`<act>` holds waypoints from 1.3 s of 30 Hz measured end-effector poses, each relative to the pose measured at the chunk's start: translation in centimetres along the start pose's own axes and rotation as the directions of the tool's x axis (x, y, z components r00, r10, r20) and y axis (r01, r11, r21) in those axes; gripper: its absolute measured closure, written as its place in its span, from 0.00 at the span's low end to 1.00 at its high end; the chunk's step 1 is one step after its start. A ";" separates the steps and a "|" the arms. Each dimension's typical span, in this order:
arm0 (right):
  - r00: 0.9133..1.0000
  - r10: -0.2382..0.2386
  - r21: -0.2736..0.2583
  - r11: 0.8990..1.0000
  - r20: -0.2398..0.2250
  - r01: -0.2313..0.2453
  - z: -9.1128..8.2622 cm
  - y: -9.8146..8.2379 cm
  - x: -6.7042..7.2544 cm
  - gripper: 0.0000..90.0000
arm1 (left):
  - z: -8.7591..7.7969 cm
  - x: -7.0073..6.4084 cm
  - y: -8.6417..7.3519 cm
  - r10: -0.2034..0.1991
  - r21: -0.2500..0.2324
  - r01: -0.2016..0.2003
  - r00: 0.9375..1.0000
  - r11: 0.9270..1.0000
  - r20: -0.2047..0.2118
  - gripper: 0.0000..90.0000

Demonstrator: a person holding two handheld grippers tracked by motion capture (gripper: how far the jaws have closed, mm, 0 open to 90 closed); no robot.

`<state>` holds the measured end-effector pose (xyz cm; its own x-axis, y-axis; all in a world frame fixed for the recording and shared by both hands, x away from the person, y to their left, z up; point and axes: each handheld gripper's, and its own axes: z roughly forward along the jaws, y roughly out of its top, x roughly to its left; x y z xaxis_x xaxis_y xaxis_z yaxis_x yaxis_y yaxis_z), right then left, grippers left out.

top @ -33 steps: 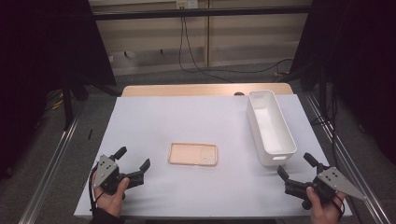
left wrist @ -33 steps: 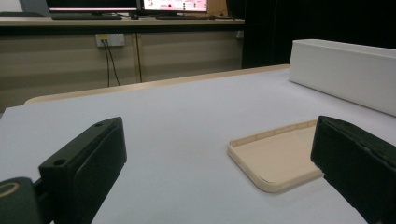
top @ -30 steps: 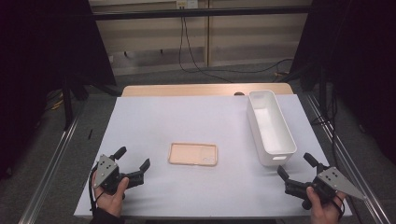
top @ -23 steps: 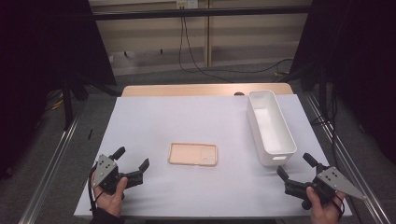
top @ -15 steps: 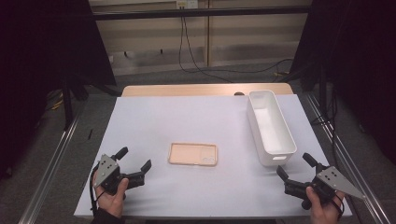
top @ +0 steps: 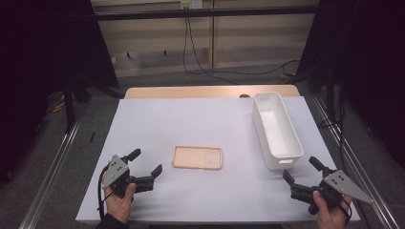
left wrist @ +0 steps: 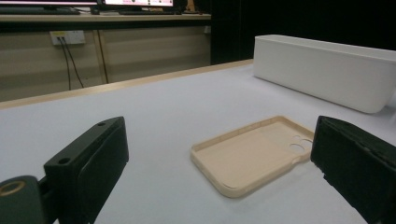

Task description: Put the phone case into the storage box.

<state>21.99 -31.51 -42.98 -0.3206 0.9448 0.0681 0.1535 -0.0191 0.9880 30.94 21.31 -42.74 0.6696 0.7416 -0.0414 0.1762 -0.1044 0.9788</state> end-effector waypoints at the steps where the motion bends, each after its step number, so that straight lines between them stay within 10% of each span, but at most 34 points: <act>1: 1.000 0.002 -0.001 1.000 0.001 -0.002 0.0 0.0 0.0 0.00 | 0.1 0.0 0.0 0.001 -0.002 -0.001 1.000 1.000 0.007 0.04; 15: 1.000 -0.007 -0.003 1.000 -0.009 0.007 0.0 0.1 0.3 0.00 | 1.3 -0.4 0.1 -0.007 -0.001 0.007 0.999 1.000 0.052 0.02; 39: 1.000 -0.006 -0.006 1.000 -0.007 0.006 0.0 0.1 0.3 0.00 | 5.3 -0.3 2.2 0.026 -0.039 -0.026 1.000 0.999 -0.013 0.02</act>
<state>21.88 -31.28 -42.84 -0.3278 0.9426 0.0634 0.1459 -0.0158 0.9892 34.90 17.33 -41.61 0.6646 0.7471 -0.0134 0.1299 -0.0978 0.9867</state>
